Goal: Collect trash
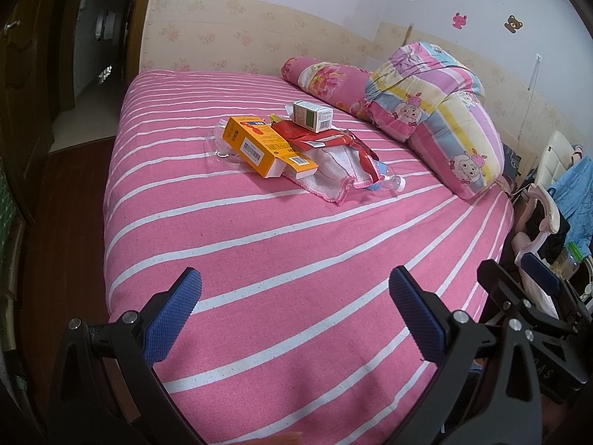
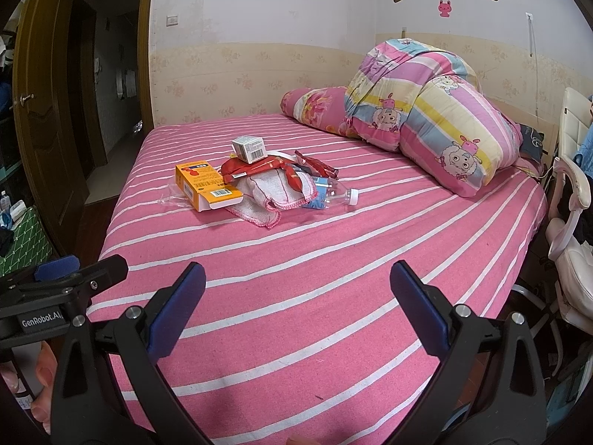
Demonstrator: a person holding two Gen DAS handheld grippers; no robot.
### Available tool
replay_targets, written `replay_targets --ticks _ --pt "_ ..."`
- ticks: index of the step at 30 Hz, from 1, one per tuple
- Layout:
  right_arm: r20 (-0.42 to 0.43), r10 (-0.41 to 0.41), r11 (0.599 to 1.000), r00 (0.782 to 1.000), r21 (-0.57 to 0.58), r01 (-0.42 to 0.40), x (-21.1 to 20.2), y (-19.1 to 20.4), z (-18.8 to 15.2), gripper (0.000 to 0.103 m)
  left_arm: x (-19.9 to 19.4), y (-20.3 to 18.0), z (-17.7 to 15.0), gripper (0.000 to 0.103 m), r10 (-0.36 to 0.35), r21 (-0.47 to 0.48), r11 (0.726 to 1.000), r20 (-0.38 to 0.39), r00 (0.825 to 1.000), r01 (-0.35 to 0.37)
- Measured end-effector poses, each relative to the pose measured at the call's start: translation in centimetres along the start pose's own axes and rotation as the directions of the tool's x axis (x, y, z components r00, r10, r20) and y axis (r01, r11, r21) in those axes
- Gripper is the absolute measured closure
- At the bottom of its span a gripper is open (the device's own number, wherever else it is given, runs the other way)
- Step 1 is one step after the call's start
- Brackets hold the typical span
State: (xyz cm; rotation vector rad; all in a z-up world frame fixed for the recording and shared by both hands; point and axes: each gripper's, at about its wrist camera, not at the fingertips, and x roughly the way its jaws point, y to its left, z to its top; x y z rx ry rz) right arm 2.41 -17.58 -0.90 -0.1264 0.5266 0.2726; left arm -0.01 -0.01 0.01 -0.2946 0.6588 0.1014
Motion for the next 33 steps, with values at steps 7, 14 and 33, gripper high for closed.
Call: replay_targets --ticks 7,14,33 --pt "0.000 0.000 1.000 1.000 0.000 0.000 -0.1 0.0 0.0 0.004 0.0 0.0 0.0 0.005 -0.001 0.001 1.000 0.001 1.000 0.001" --pt "0.001 0.001 1.000 1.000 0.000 -0.001 -0.2 -0.1 0.0 0.004 0.0 0.0 0.0 0.005 -0.005 0.000 1.000 0.000 1.000 0.005" --pt "0.029 0.188 0.982 0.982 0.003 -0.189 0.9 1.3 0.4 0.004 1.5 2.6 1.2 0.005 -0.043 0.010 0.999 -0.037 0.998 0.044"
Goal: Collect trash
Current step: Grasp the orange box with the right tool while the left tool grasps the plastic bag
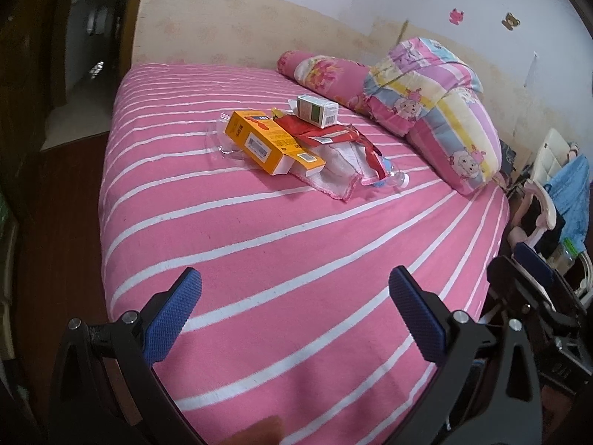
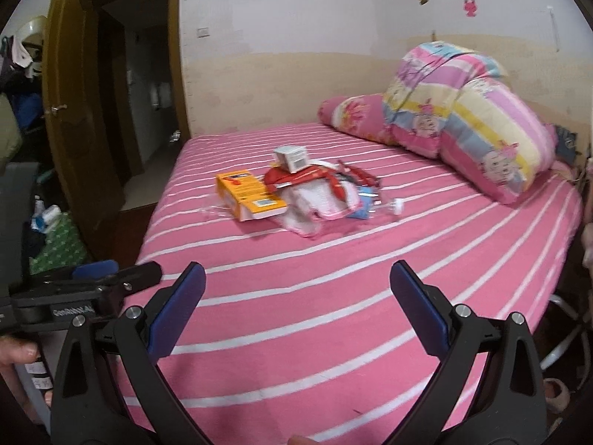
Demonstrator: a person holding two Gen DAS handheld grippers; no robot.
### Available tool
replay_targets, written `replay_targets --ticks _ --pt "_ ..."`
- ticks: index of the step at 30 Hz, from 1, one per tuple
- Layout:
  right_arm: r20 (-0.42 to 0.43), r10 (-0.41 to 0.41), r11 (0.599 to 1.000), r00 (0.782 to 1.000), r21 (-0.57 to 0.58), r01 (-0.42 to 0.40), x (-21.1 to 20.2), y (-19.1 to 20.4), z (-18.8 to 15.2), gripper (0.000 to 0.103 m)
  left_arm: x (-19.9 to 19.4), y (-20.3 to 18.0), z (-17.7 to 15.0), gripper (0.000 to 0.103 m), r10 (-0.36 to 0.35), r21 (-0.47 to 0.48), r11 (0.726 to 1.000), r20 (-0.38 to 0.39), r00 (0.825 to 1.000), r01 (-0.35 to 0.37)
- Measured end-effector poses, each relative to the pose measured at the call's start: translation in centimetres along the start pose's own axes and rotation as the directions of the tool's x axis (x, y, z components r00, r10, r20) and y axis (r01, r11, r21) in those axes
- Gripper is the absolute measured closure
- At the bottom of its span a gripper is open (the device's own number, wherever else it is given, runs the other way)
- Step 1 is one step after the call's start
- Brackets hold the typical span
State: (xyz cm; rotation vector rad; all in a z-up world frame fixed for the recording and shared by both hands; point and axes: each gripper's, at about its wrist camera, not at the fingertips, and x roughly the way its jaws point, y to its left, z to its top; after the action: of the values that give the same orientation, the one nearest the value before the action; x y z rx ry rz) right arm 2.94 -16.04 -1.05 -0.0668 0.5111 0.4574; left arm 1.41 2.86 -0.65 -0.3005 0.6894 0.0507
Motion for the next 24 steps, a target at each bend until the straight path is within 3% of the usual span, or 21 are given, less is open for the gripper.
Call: replay_targets --ticks 5,8,12,17,21,24 --pt "-0.065 0.108 0.990 0.992 0.099 -0.101 3.1 -0.4 0.6 0.004 2.1 2.6 1.6 0.005 -0.055 -0.037 0.998 -0.031 0.998 0.053" --pt "-0.099 0.223 0.954 0.970 0.225 -0.196 5.8 -1.4 0.9 0.004 3.0 4.0 2.7 0.005 -0.078 -0.059 0.995 -0.025 0.997 0.077" --pt "-0.127 0.348 0.875 0.929 0.400 -0.273 10.2 -2.6 1.5 0.004 5.8 6.1 4.4 0.005 -0.076 -0.109 0.992 -0.065 0.995 0.068" --pt "-0.115 0.462 0.772 0.879 0.540 -0.336 15.5 -3.0 2.8 0.004 9.4 8.4 6.5 0.005 -0.106 -0.181 0.980 -0.094 0.990 0.088" --pt "-0.081 0.538 0.657 0.839 0.664 -0.357 20.5 -3.1 3.5 0.004 13.4 10.4 8.7 0.005 -0.115 -0.242 0.966 -0.097 0.989 0.089" --pt "-0.085 0.562 0.620 0.822 0.702 -0.351 23.6 -2.9 3.9 0.004 16.3 11.7 9.8 0.005 -0.120 -0.270 0.959 -0.127 0.985 0.082"
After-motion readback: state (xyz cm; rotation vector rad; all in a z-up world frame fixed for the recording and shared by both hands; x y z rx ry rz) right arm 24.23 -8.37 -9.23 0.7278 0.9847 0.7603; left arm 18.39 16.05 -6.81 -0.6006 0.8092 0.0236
